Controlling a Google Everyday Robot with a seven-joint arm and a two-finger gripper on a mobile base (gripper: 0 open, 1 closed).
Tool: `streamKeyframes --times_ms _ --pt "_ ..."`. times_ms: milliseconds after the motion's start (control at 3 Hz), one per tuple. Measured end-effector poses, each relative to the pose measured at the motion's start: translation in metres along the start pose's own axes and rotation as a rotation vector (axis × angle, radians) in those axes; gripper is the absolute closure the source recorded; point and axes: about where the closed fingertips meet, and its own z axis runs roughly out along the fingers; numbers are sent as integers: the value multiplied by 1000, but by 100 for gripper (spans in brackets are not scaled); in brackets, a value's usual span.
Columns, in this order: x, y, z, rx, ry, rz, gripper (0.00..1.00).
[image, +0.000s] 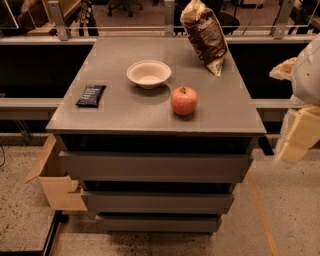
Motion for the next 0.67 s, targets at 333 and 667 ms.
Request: streamKeyframes --times_ms 333,667 --pt "5 25 20 -26 -44 -21 0" --pt "6 50 44 -63 -86 -55 0"
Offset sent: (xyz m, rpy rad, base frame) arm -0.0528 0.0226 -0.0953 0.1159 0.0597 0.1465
